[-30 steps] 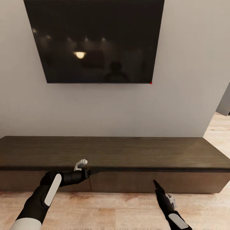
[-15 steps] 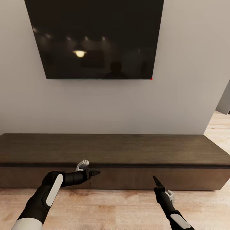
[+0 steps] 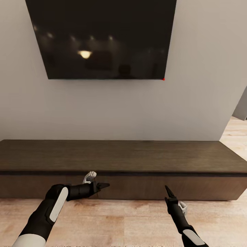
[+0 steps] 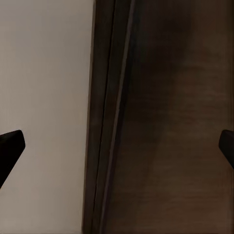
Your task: Place each of the two pumpkins and all three candles from the living room inside a cabinet in the living room (use any cabinet), then make sure every cabinet is closed, and position the cauldron so it is next to a table in the living room.
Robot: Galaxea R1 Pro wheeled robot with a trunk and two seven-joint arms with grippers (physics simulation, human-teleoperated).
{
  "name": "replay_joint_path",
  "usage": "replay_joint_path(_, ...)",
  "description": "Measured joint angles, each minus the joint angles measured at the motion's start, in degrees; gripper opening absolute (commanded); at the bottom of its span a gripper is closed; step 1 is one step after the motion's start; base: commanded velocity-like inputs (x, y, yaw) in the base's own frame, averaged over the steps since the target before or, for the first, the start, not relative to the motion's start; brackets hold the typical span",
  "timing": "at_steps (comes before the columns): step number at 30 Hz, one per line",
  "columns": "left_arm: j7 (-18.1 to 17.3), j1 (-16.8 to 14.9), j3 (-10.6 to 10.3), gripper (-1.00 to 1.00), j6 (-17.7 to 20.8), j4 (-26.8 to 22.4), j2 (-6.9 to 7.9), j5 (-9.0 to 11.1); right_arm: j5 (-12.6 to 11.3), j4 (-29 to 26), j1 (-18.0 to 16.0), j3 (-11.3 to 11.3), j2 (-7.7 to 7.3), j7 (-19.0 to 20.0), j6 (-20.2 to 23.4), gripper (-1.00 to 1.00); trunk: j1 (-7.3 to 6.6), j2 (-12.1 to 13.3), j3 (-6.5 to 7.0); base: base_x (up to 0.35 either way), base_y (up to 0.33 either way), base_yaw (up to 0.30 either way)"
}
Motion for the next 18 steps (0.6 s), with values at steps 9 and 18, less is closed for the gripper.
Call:
replay_joint_path(9,-0.1,0.0,0.1,1.00,0.0,0.0,0.26,0.1,-4.3,0.2,0.0,0.0,0.01,5.8,0.1,1.00,0.02,0.0,-0.23,0.000,0.000,0.000)
replay_joint_path(18,-0.1,0.0,0.1,1.00,0.0,0.0,0.44,0.1,-7.2,2.3,0.0,0.0,0.03,6.1,0.0,1.00,0.02,0.0,-0.23,0.037,0.000,0.000)
